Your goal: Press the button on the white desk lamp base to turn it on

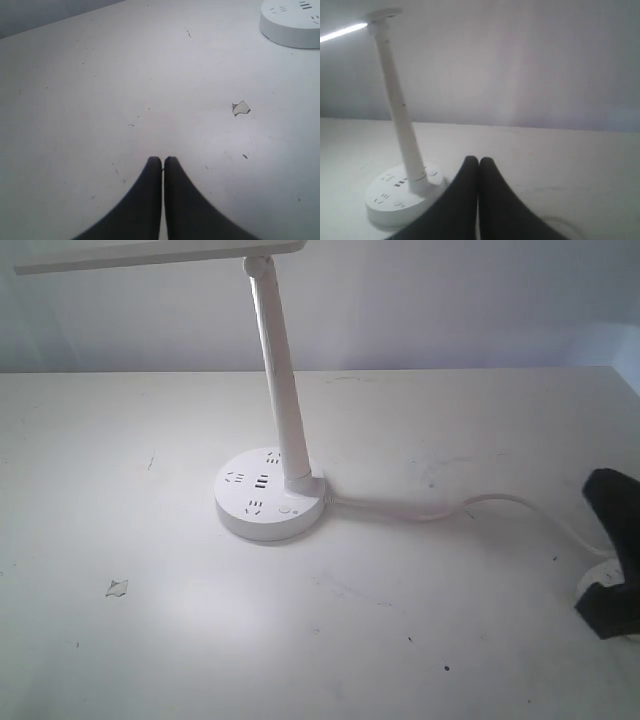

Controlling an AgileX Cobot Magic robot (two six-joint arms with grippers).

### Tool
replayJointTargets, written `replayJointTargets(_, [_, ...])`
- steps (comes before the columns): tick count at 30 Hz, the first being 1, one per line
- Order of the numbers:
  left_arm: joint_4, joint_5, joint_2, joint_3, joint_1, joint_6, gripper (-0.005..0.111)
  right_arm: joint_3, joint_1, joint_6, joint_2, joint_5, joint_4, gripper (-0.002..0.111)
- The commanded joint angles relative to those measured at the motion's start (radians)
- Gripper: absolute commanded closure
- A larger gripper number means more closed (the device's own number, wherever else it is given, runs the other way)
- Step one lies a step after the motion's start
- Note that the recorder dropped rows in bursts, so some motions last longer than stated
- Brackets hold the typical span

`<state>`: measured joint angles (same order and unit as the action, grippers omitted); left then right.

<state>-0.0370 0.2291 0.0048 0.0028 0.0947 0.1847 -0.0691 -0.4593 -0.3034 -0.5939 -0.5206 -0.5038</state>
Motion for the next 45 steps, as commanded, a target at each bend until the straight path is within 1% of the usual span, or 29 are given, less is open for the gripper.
replayJointTargets(1, [-0.005, -0.004, -0.005, -0.003, 0.002, -0.001, 0.106, 0.057, 0.002, -0.083, 0.015, -0.135, -0.075, 0.108])
replayJointTargets(4, [-0.005, -0.004, -0.005, -0.003, 0.002, -0.001, 0.106, 0.061, 0.002, -0.089, 0.015, -0.088, -0.075, 0.108])
replayJointTargets(7, [-0.005, -0.004, -0.005, -0.003, 0.002, -0.001, 0.106, 0.061, 0.002, -0.020, 0.015, 0.000, -0.075, 0.108])
replayJointTargets(9, [-0.005, -0.004, -0.005, -0.003, 0.002, -0.001, 0.106, 0.061, 0.002, 0.002, 0.015, 0.027, -0.075, 0.108])
replayJointTargets(24, [-0.005, -0.004, -0.005, -0.003, 0.002, -0.001, 0.106, 0.061, 0.002, 0.002, 0.024, 0.027, -0.075, 0.108])
replayJointTargets(26, [-0.005, -0.004, -0.005, -0.003, 0.002, -0.001, 0.106, 0.061, 0.027, 0.002, 0.043, 0.029, -0.068, 0.108])
replayJointTargets(29, [-0.005, -0.004, -0.005, -0.003, 0.002, -0.001, 0.106, 0.061, 0.086, 0.002, 0.079, 0.027, -0.068, 0.108])
replayJointTargets(32, [-0.005, -0.004, -0.005, -0.003, 0.002, -0.001, 0.106, 0.061, 0.167, -0.008, 0.125, 0.027, -0.068, 0.108])
replayJointTargets(35, [-0.005, -0.004, -0.005, -0.003, 0.002, -0.001, 0.106, 0.061, 0.274, -0.011, 0.167, 0.027, -0.068, 0.108])
replayJointTargets(39, [-0.005, -0.004, -0.005, -0.003, 0.002, -0.001, 0.106, 0.061, 0.456, -0.008, 0.214, 0.045, -0.068, 0.108])
replayJointTargets(42, [-0.005, -0.004, -0.005, -0.003, 0.002, -0.001, 0.106, 0.061, 0.593, -0.009, 0.260, 0.208, -0.034, 0.108])
replayJointTargets(44, [-0.005, -0.004, -0.005, -0.003, 0.002, -0.001, 0.106, 0.061, 0.674, -0.009, 0.305, 0.368, 0.058, 0.108])
replayJointTargets(45, [-0.005, -0.004, -0.005, -0.003, 0.002, -0.001, 0.106, 0.061, 0.698, -0.009, 0.332, 0.427, 0.085, 0.108])
